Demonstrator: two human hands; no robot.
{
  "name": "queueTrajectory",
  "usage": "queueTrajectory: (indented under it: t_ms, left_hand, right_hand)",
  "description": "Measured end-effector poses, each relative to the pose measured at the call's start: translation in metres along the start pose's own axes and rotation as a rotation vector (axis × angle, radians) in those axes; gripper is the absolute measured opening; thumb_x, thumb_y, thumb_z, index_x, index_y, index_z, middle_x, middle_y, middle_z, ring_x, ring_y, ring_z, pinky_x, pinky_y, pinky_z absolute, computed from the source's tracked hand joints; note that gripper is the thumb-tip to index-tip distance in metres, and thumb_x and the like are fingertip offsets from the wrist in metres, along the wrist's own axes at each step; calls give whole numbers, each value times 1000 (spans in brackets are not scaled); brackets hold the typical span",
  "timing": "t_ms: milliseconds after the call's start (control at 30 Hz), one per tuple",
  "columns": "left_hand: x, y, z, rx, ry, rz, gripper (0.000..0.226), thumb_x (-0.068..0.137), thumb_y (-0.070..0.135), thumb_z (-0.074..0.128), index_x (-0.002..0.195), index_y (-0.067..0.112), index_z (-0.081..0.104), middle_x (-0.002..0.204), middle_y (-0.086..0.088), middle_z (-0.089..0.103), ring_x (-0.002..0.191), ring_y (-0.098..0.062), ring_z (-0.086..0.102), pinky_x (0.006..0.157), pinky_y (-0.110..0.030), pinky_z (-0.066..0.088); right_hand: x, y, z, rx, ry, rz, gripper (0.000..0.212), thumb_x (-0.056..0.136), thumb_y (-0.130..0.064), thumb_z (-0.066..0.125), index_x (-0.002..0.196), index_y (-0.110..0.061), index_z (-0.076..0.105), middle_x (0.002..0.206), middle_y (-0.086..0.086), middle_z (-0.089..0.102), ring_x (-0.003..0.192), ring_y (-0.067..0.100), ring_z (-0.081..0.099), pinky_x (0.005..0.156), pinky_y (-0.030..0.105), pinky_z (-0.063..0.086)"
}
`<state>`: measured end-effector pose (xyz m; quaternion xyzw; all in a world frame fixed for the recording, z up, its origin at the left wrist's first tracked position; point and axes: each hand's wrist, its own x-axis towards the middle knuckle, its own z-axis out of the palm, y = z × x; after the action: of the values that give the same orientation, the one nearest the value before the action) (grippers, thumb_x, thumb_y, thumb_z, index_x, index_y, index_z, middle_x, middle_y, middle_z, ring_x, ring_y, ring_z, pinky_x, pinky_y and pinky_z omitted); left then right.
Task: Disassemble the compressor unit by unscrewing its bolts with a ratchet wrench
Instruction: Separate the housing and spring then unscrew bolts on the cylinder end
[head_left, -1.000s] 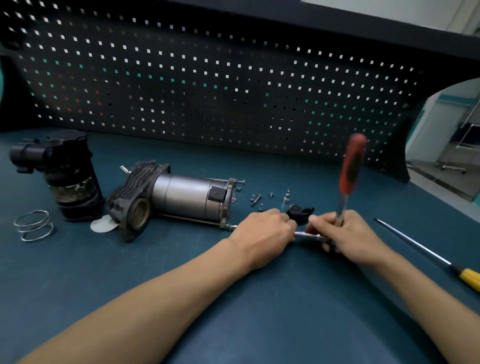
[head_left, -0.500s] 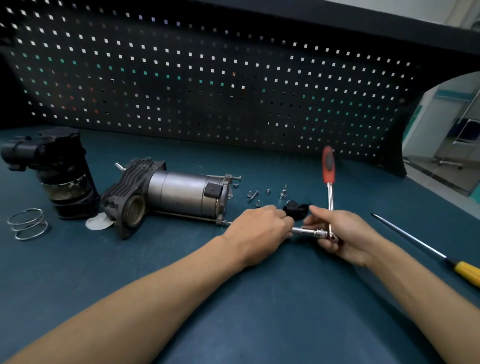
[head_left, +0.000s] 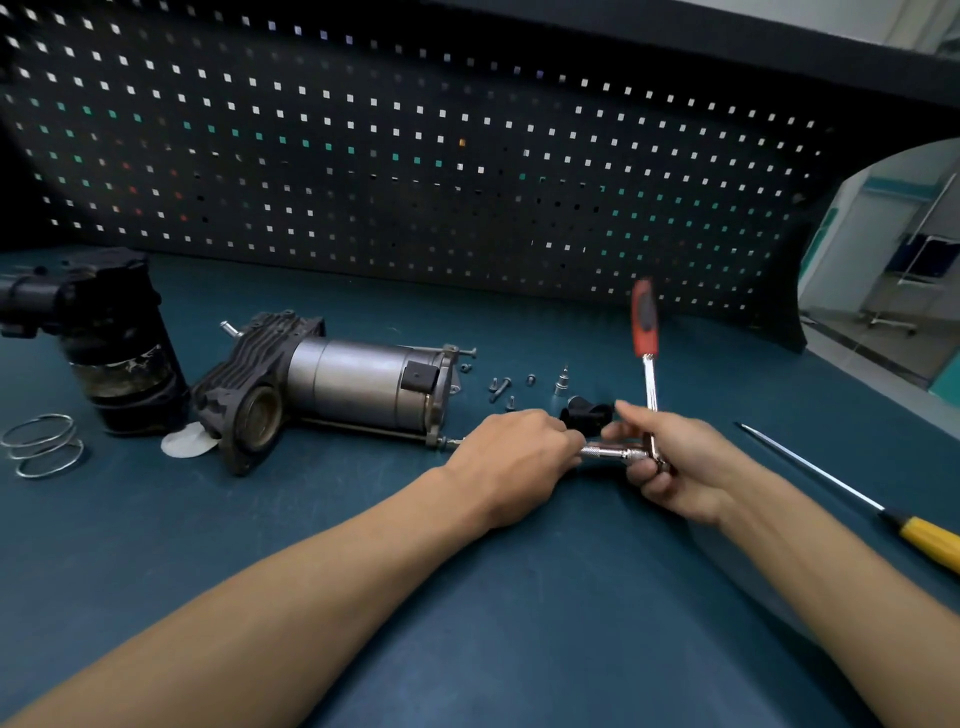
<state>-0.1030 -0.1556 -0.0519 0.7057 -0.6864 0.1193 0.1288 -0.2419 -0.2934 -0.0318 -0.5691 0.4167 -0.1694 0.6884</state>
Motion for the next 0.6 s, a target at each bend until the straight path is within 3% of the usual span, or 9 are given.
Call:
queueTrajectory:
  t_ms: [100,200,300,367,433,500,600]
  left_hand:
    - [0,-1,3,6,-30,28,26,104,34,40,108,14,57,103,-4,59,99,-29,55,69,-41,41]
    - [1,-3,4,-22,-23,30,26,105,33,37,110,14,53,105,-5,58,99,-29,55,70,-41,41]
    - [1,-4,4,-63,-30,4,18,104,25,38,108,14,52,102,-5,57,96,-29,54,71,-41,42]
    - [1,-4,4,-46,-37,-5,15,103,21,41,104,13,54,100,-6,57,96,-30,54,69,-41,42]
    - [2,-2,3,-18,-25,-6,18,103,23,42,102,12,56,100,-7,59,97,-30,55,66,-39,38]
    - [1,0,0,14,-14,-2,21,104,27,42,102,12,57,100,-6,60,98,-29,55,63,-37,34]
    - [-2,0,-1,49,8,25,24,104,32,42,104,15,59,100,-3,61,99,-26,54,63,-36,32]
  right_hand:
    - [-1,6,0,-163,-1,-156,33,94,-35,66,73,-10,65,58,5,58,36,11,43,31,19,29]
    - [-3,7,-5,-505,-11,-571,32,93,-38,66,71,-16,77,63,14,66,49,13,57,43,21,41]
    - [-6,7,-11,-661,-139,-836,26,90,-38,65,80,-19,81,83,-2,75,73,4,68,64,14,49]
    - [-7,10,-6,-597,-114,-723,35,89,-46,63,79,-18,81,76,2,74,65,8,65,54,19,47]
    - [-6,6,-2,-375,-11,-434,50,92,-55,59,72,-13,77,72,9,73,49,13,58,38,23,36]
    - [-4,0,0,-165,18,-164,50,95,-54,57,72,-11,72,81,14,76,43,18,55,32,19,30]
    - [-5,0,1,-52,-42,-65,40,100,-40,54,76,-10,64,87,16,76,35,16,48,29,16,27]
